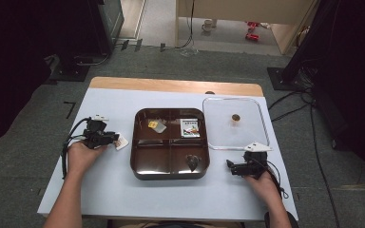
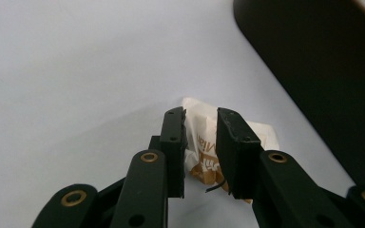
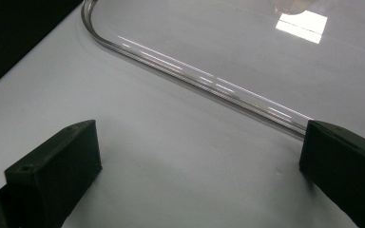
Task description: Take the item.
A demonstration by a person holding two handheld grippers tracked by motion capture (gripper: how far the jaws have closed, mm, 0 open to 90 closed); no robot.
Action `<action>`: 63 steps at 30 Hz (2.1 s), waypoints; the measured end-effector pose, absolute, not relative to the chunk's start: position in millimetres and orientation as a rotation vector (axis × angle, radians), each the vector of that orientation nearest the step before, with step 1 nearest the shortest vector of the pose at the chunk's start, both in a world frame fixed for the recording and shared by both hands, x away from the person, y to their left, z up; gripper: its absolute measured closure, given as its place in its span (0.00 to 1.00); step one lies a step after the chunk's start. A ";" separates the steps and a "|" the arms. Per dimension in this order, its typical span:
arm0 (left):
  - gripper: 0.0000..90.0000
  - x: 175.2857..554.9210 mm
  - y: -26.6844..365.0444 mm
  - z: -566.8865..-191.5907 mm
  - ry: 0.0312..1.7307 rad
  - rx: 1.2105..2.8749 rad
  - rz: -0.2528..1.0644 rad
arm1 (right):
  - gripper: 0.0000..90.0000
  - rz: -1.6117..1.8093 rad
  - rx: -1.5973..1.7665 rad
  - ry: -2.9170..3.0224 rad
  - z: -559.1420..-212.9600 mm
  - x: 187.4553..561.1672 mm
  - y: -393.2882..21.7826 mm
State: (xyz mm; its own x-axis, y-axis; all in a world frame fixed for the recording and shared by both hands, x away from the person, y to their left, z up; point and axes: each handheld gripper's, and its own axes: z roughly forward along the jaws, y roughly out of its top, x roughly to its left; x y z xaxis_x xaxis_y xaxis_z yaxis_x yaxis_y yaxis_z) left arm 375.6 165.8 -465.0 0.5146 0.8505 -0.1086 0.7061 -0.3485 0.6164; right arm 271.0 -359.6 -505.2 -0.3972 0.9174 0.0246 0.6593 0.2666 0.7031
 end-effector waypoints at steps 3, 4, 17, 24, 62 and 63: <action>0.76 372.8 166.7 -461.3 1.241 2.117 0.313 | 0.00 0.906 1.431 2.155 -505.2 271.0 -359.7; 0.73 372.0 167.0 -460.6 1.235 2.116 0.315 | 0.00 0.906 1.430 2.155 -505.2 271.0 -359.6; 0.57 358.2 182.1 -452.5 1.197 2.052 0.357 | 0.00 0.906 1.431 2.155 -505.2 271.1 -359.6; 0.53 355.5 198.9 -453.0 1.204 2.028 0.388 | 0.00 0.906 1.431 2.155 -505.2 271.1 -359.6; 0.37 348.7 219.7 -494.7 1.230 2.030 0.534 | 0.00 0.906 1.430 2.154 -505.2 271.0 -359.4; 0.37 348.7 219.7 -494.7 1.231 2.030 0.534 | 0.00 0.906 1.431 2.154 -505.2 271.0 -359.4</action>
